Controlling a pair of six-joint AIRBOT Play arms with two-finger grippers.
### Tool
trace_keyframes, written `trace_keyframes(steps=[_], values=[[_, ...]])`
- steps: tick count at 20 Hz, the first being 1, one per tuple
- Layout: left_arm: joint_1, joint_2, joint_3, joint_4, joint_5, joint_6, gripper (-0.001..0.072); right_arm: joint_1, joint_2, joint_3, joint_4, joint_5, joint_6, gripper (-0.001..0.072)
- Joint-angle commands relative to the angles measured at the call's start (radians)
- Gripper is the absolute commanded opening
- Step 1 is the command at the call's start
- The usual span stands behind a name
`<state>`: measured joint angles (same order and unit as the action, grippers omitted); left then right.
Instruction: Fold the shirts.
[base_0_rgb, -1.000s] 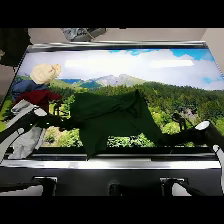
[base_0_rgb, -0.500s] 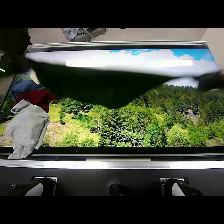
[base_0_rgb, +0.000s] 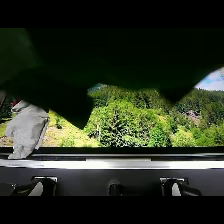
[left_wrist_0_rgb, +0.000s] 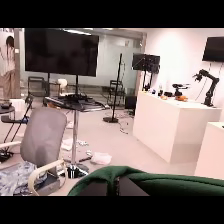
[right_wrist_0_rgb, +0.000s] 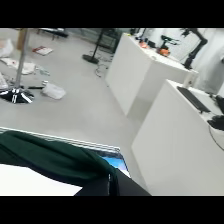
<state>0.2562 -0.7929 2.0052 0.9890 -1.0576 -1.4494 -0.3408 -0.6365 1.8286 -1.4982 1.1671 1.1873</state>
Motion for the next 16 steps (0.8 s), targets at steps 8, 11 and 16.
trace_keyframes(steps=[8, 11, 16], values=[[0.004, -0.113, -0.252, 0.017, -0.29, 0.017, 0.0027, 0.003, -0.214, -0.044, -0.024, 0.682, -0.154, 0.0048], [-0.015, -0.237, -0.497, 0.016, -0.174, 0.102, 0.0027, 0.01, -0.381, -0.227, 0.083, 0.518, -0.147, 0.0047], [-0.093, -0.612, -0.593, -0.014, 0.063, 0.135, 0.0029, 0.01, -0.793, -0.321, 0.34, 0.062, -0.068, 0.0048]])
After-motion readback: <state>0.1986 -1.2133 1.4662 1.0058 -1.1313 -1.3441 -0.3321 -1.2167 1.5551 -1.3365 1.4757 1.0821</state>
